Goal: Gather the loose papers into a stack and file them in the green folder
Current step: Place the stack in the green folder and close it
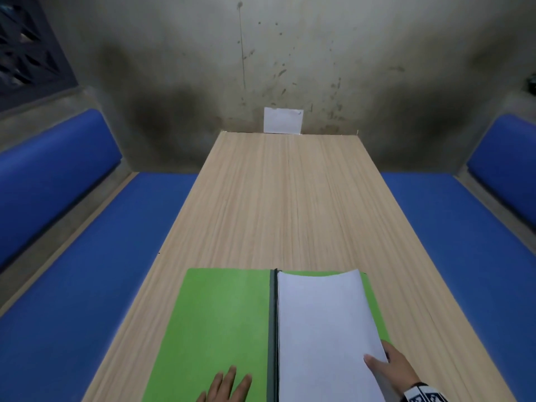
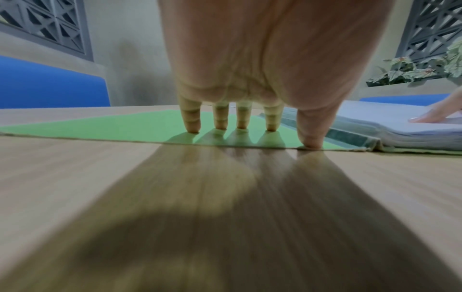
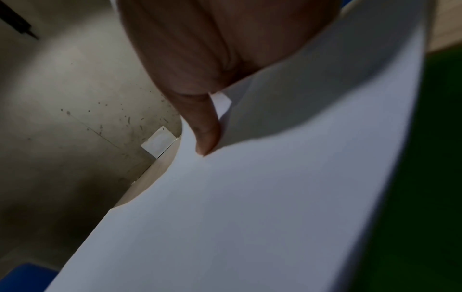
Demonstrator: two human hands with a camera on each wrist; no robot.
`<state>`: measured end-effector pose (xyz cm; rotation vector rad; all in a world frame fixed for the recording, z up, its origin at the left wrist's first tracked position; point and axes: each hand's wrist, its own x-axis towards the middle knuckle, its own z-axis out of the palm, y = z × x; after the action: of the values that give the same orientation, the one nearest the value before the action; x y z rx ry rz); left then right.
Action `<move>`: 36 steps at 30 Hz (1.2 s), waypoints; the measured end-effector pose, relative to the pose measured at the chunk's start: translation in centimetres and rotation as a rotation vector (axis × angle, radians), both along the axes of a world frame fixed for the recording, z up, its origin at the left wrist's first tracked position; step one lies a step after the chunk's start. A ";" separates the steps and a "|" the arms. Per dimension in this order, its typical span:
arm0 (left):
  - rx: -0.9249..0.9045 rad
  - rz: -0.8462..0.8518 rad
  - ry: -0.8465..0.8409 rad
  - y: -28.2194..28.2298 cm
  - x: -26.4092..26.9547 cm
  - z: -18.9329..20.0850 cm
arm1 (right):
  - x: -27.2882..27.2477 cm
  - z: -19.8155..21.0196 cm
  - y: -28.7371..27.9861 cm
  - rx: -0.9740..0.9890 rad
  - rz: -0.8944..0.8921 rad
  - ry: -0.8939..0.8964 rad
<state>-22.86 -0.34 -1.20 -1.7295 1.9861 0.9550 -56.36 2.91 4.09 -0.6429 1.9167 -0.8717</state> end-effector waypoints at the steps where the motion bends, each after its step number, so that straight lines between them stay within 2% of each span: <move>1: 0.125 0.023 -0.015 -0.1 -0.2 1.5 | 0.0 0.2 -0.1 -0.012 -0.005 -0.004; 3: 0.105 -0.029 -0.040 -0.5 0.0 3.0 | 0.0 0.2 -0.2 -0.005 -0.019 0.002; 5: 0.039 -0.127 0.012 -1.3 0.1 3.8 | 0.3 0.1 0.0 -0.032 -0.061 -0.006; 9: -0.127 0.261 -0.010 -1.6 4.3 4.8 | 0.3 -1.0 0.9 -0.002 -0.158 0.007; 12: -0.269 0.522 -0.138 -2.6 9.2 2.7 | -0.2 -1.4 2.0 0.048 -0.188 0.057; 15: -0.249 0.677 -0.162 -2.2 10.7 1.7 | -0.5 -1.6 2.7 0.103 -0.185 0.066; 19: -0.201 0.828 -0.026 -2.6 10.1 2.9 | -0.5 -1.8 2.6 0.125 -0.174 0.056; 23: -0.116 0.794 0.015 -3.2 11.1 2.2 | -0.4 -1.6 2.2 0.126 -0.198 0.026; 27: -0.195 0.695 0.005 -4.0 11.8 3.4 | -0.3 -1.3 2.0 0.136 -0.202 0.029; 30: -0.215 0.589 0.017 -3.8 10.7 6.5 | -0.2 -1.3 2.0 0.133 -0.190 0.032; 36: -0.267 0.489 0.187 -3.4 7.9 13.2 | 0.1 -1.2 1.9 0.120 -0.158 0.029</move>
<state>-14.92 -3.74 12.02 -2.4305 1.9066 1.0695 -56.30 4.76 2.91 -0.4392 2.0497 -0.8415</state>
